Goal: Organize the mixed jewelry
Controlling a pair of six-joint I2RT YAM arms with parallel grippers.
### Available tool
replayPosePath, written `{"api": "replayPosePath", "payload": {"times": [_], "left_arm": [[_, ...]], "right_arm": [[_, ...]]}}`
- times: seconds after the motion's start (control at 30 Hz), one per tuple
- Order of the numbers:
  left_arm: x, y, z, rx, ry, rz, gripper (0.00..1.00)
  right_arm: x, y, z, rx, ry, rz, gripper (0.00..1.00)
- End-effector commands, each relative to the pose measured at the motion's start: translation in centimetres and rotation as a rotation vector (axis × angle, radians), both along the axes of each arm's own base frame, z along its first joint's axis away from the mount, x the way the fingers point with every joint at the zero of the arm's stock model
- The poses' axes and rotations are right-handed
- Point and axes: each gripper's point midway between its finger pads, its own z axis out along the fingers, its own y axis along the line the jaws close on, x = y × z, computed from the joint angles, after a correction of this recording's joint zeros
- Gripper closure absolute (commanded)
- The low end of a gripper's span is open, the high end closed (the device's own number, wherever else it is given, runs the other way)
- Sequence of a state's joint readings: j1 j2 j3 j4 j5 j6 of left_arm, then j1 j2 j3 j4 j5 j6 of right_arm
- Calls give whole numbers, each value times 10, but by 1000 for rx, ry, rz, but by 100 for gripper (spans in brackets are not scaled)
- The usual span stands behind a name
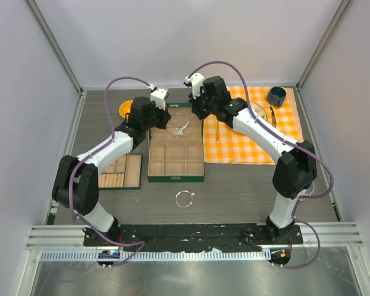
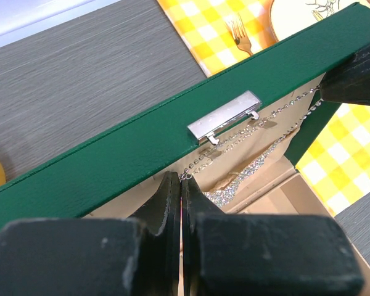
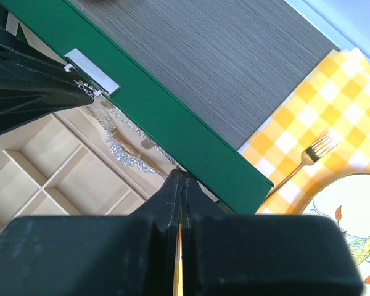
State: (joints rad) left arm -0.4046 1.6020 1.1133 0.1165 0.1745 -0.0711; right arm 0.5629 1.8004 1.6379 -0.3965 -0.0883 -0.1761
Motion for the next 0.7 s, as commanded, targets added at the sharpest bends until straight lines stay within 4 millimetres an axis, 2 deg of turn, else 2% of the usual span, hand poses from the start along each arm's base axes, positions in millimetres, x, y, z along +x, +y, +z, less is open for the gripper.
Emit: {"api": "replayPosePath", "payload": {"times": [0.0,0.67], "left_arm": [[14,0,30,-35,-91,17,100],[-2,2,51,-76,-95,0,100]], "right_arm": [[9,2,26,45,-82,-25,99],[8,-3,31,38,-98,-41,99]]}}
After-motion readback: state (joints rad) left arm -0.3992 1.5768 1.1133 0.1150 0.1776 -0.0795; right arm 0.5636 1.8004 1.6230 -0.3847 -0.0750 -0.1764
